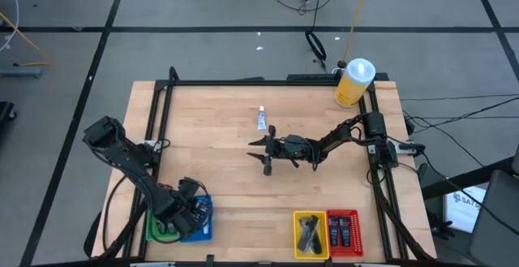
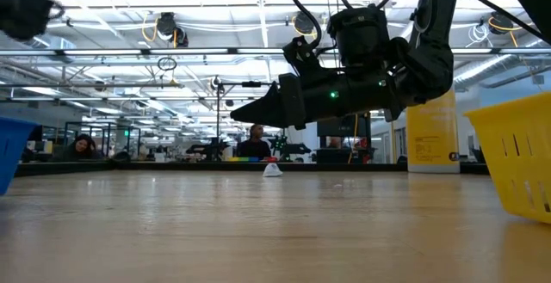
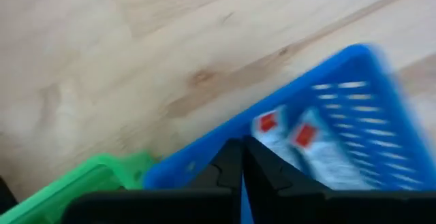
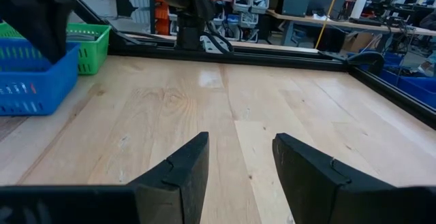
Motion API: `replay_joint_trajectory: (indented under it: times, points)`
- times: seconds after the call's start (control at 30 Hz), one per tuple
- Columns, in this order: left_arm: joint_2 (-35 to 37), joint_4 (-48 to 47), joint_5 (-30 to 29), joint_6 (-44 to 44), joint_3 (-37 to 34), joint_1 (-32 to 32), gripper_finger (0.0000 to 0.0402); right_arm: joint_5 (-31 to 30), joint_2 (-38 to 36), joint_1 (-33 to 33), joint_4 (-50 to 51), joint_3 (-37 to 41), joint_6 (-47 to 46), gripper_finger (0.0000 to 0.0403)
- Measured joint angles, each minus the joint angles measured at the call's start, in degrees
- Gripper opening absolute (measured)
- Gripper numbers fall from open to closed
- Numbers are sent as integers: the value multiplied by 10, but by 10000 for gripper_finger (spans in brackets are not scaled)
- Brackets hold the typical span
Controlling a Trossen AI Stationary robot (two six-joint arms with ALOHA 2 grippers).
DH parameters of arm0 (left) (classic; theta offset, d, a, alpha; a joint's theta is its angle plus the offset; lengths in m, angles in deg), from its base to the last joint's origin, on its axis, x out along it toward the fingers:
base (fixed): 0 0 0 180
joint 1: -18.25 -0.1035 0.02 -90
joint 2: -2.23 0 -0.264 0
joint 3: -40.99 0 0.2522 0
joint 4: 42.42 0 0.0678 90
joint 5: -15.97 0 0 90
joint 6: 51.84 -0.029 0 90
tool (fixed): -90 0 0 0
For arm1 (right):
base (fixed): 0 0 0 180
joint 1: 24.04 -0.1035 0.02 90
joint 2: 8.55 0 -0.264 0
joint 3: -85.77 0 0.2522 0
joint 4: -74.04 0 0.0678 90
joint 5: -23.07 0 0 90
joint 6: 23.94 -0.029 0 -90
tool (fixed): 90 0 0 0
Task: Pick & Place Travel size toiletries
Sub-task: Adjust the blue bin and the green bin on the table
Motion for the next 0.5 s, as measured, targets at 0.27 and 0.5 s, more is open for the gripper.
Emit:
replay_joint_trajectory:
  times: [0.27, 0.5]
  points:
    - [1, -160, 134, -13, 147, -12, 6, 0, 0, 0, 0, 0, 0, 155]
    - [1, -202, 239, 47, 142, 29, 4, 0, 0, 0, 0, 0, 0, 155]
